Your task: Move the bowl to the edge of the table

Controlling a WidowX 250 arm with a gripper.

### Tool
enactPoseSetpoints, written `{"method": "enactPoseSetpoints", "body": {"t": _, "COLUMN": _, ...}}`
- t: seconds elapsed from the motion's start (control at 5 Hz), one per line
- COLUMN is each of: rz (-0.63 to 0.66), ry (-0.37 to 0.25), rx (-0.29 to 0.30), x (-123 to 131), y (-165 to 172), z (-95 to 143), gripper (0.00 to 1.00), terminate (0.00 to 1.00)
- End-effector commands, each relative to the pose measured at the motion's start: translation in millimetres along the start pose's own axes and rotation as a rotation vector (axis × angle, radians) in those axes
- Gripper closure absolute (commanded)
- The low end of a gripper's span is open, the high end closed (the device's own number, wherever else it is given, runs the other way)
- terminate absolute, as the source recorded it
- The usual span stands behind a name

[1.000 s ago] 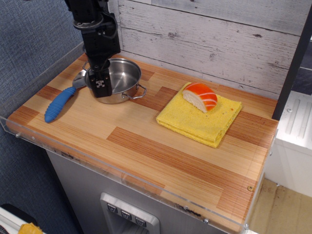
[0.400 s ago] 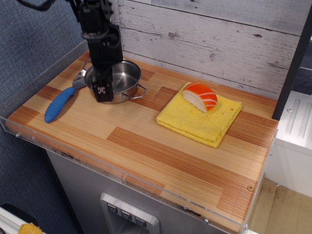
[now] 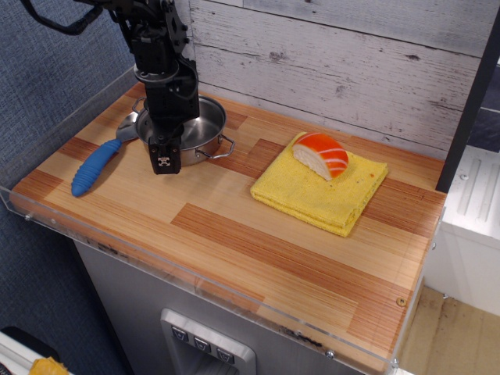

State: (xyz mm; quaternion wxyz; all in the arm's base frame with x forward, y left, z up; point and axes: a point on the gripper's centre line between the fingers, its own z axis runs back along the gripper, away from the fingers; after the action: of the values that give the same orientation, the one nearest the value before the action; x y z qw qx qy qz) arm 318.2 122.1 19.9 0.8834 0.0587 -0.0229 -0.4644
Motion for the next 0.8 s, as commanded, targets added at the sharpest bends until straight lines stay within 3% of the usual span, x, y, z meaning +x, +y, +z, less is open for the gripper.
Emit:
{"method": "enactPoseSetpoints", "body": {"t": 0.0, "rz": -0.003, "ry": -0.007, "rx": 0.039, "x": 3, "y": 12, "z": 10, "gripper": 1.0, "terminate": 0.0}}
{"method": "enactPoseSetpoints", "body": {"t": 0.6, "rz": 0.004, "ry": -0.016, "rx": 0.089, "x": 8, "y": 10, "z": 33, "gripper": 1.0, "terminate": 0.0}}
